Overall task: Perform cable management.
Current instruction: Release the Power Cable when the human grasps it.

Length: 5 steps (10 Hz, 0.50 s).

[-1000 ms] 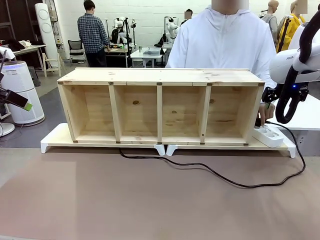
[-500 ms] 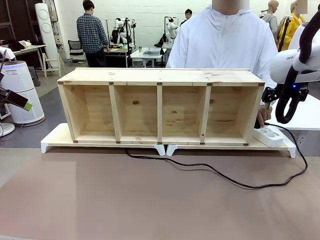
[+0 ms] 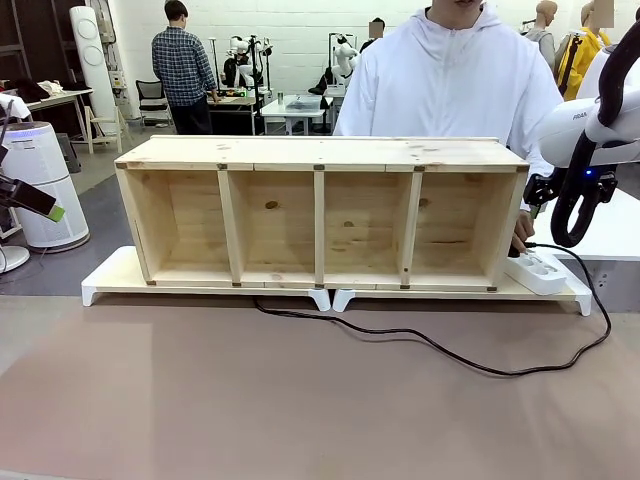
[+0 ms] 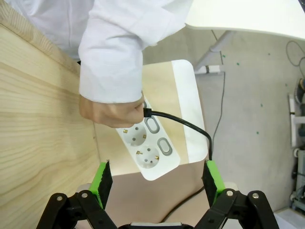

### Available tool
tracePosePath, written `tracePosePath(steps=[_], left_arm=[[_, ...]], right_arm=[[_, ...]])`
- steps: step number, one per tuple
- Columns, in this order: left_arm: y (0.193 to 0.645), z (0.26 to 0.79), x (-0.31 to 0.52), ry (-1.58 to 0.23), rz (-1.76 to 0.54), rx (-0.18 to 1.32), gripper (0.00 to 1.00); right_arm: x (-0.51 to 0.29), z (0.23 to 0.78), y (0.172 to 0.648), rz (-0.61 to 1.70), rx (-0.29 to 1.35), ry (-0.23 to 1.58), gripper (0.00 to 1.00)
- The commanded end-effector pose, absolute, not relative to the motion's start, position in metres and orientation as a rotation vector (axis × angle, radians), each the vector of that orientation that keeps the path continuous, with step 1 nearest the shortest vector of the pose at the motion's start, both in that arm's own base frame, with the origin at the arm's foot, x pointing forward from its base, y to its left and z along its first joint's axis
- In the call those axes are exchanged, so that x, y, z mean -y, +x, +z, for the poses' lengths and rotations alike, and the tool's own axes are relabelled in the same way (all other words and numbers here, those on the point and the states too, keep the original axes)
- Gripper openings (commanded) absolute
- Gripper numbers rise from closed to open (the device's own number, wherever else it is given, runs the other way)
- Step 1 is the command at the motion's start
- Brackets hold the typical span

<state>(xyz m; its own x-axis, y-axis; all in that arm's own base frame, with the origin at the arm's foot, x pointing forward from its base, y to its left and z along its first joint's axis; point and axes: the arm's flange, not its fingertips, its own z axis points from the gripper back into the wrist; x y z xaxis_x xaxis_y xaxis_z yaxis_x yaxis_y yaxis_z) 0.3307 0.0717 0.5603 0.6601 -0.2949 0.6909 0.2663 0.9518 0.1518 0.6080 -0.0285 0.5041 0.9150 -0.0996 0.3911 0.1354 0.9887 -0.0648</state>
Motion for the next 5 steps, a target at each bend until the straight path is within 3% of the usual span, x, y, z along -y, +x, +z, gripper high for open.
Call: tracePosePath(steps=[1,5], left_arm=[[0.3304,0.5599,-0.0728,0.036,-0.313,0.783,1.00],[0.3304,0.5599,-0.0728,0.036,-0.313,0.783,1.00]], right_arm=[[0.0284,0.5036,0.6080,-0.121,0.395,-0.091,0.97],[0.0284,0.5036,0.6080,-0.121,0.395,-0.091,0.97]])
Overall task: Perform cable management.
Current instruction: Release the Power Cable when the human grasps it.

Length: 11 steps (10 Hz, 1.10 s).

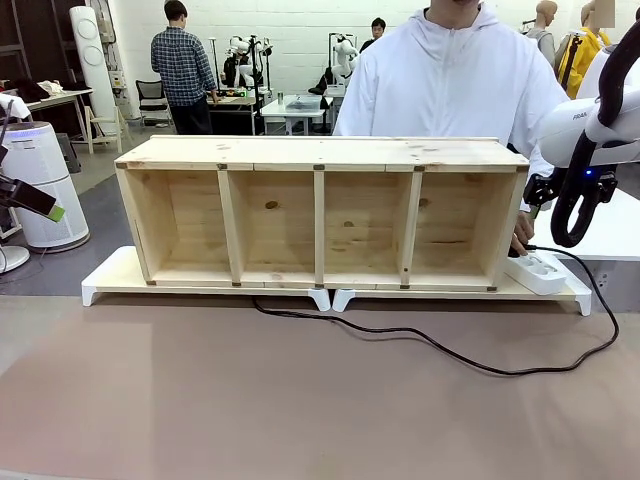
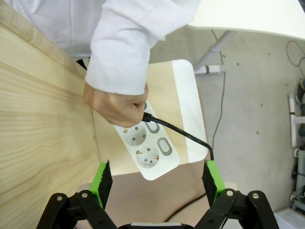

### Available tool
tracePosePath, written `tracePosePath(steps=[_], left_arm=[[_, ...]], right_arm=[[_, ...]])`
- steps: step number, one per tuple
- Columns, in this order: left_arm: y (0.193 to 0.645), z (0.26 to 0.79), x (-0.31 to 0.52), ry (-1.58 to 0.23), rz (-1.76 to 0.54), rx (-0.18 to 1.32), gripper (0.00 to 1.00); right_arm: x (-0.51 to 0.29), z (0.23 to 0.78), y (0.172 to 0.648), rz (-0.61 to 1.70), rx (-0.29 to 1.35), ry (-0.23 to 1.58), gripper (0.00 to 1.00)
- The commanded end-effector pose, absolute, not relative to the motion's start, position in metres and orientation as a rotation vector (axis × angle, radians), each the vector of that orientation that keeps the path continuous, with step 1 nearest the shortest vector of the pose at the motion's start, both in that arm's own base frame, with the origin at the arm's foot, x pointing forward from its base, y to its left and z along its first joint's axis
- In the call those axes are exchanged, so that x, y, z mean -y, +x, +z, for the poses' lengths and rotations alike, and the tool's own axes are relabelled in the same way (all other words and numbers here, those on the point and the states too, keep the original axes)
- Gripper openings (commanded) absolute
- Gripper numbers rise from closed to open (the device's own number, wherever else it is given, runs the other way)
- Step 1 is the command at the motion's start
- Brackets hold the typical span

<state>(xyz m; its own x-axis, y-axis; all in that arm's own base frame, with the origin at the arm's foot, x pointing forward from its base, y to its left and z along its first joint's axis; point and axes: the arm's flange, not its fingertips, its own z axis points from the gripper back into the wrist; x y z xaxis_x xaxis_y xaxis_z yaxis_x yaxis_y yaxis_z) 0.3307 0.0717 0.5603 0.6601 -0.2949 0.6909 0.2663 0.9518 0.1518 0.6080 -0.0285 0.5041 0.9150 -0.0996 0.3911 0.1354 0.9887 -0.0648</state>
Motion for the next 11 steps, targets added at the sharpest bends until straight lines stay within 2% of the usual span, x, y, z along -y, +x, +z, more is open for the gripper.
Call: tracePosePath(steps=[1,11], left_arm=[[0.3304,0.5599,-0.0728,0.036,-0.313,0.783,1.00],[0.3304,0.5599,-0.0728,0.036,-0.313,0.783,1.00]], right_arm=[[0.0284,0.5036,0.6080,-0.121,0.395,-0.091,0.97],[0.0284,0.5036,0.6080,-0.121,0.395,-0.091,0.97]])
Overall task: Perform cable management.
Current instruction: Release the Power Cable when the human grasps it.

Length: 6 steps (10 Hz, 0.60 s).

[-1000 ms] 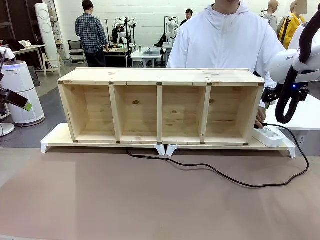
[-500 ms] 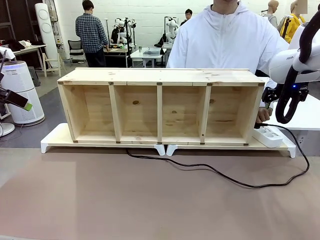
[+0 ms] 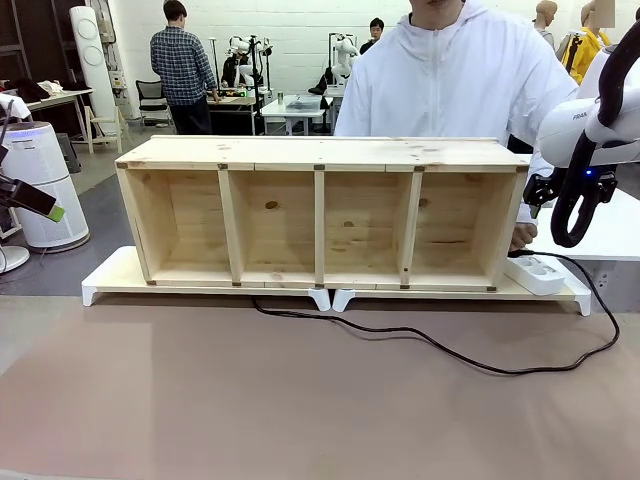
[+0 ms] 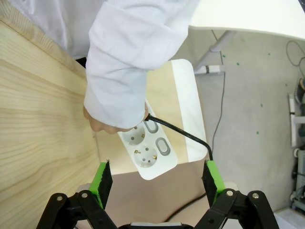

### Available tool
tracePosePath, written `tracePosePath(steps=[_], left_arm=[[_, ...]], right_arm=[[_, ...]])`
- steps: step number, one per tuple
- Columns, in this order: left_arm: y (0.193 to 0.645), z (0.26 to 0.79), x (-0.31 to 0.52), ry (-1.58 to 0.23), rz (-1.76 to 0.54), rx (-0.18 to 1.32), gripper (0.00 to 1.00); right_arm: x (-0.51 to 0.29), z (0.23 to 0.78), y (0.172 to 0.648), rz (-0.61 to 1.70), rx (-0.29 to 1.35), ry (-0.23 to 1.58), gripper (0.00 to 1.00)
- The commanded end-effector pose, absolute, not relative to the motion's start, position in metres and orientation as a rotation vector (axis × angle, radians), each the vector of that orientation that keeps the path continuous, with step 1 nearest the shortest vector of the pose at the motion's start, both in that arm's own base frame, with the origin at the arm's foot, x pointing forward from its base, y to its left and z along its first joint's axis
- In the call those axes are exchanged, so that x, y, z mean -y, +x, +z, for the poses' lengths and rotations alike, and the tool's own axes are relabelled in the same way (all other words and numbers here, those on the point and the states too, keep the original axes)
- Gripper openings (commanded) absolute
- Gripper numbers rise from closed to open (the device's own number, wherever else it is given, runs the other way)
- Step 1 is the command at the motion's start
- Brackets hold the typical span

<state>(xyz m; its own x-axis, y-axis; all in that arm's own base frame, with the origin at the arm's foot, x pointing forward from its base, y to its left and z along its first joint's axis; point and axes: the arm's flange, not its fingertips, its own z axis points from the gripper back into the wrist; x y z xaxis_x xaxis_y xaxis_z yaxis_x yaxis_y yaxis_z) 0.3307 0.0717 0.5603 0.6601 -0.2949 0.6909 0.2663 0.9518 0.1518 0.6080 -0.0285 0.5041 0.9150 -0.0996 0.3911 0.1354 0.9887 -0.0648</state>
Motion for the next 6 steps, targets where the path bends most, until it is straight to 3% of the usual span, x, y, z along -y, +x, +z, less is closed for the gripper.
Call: tracePosePath(steps=[1,6], left_arm=[[0.3304,0.5599,-0.0728,0.036,-0.313,0.783,1.00],[0.3304,0.5599,-0.0728,0.036,-0.313,0.783,1.00]], right_arm=[[0.0284,0.5036,0.6080,-0.121,0.395,-0.091,0.97],[0.0284,0.5036,0.6080,-0.121,0.395,-0.091,0.97]])
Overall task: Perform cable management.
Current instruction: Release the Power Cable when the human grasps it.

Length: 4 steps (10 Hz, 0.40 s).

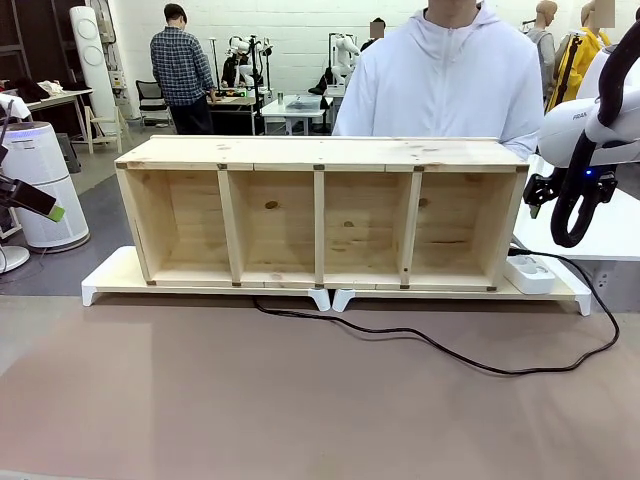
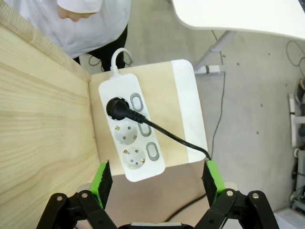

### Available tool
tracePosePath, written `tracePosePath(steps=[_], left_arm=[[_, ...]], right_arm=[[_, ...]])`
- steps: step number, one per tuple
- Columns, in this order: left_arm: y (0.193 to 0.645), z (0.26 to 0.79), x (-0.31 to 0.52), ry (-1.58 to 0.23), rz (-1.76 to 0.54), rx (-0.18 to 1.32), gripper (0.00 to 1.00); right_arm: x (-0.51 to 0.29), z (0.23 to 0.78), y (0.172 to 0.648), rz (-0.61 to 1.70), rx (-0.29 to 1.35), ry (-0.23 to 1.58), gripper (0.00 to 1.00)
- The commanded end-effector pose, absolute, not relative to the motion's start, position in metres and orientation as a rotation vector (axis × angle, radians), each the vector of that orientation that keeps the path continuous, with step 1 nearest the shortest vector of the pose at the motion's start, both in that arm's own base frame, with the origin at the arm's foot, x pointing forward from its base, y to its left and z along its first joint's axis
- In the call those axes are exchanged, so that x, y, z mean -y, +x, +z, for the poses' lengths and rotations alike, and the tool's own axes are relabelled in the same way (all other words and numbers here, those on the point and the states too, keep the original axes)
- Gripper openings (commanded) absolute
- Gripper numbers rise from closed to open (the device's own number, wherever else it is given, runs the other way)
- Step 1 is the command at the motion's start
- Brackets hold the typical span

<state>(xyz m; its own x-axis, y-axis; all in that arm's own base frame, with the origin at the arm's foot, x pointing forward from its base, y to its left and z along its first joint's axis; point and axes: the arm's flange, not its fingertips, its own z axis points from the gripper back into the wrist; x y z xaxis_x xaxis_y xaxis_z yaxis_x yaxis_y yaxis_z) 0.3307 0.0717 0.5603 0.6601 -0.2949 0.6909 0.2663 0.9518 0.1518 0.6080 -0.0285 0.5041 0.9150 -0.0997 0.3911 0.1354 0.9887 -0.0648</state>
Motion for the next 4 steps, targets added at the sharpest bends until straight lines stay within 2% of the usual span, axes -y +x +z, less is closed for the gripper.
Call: tracePosePath(steps=[1,4], left_arm=[[0.3304,0.5599,-0.0728,0.036,-0.313,0.783,1.00],[0.3304,0.5599,-0.0728,0.036,-0.313,0.783,1.00]], right_arm=[[0.0284,0.5036,0.6080,-0.121,0.395,-0.091,0.97],[0.0284,0.5036,0.6080,-0.121,0.395,-0.091,0.97]])
